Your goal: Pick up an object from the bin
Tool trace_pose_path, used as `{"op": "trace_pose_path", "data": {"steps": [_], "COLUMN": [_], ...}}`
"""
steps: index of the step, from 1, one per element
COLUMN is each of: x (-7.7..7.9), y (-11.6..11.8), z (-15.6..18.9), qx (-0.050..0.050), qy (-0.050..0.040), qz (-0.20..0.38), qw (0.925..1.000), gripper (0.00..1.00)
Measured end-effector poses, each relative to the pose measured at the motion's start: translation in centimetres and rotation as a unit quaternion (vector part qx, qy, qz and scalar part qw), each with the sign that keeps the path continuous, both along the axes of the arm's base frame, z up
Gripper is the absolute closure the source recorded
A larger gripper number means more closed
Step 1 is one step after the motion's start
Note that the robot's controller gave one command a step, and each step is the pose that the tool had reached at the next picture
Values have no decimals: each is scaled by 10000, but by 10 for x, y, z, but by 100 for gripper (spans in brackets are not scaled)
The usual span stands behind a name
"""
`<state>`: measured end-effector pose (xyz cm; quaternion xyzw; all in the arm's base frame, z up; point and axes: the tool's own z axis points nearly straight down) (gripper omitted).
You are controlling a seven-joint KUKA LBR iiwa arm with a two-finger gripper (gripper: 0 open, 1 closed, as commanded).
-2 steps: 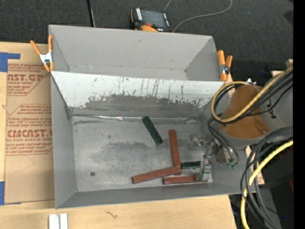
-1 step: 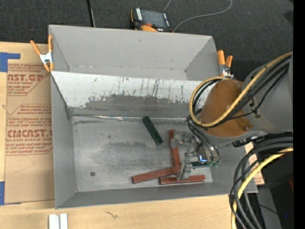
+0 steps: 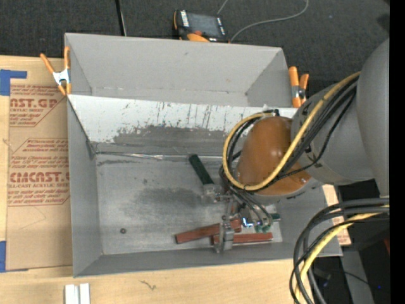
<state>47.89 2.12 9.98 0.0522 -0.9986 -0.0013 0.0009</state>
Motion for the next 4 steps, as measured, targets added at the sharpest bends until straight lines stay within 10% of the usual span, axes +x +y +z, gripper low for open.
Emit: {"op": "trace_pose_path", "data": {"steps": [2,3,4], "x": [3,0,0], "y": [-2,-1,-1], "z": [-29,-30,-14], "qx": [-8,-12,-12], "qy": [-56,-2,-13], "qz": [-196,-181,-179], "qw": [9998,9998,9998], "gripper": [0,100,100]}}
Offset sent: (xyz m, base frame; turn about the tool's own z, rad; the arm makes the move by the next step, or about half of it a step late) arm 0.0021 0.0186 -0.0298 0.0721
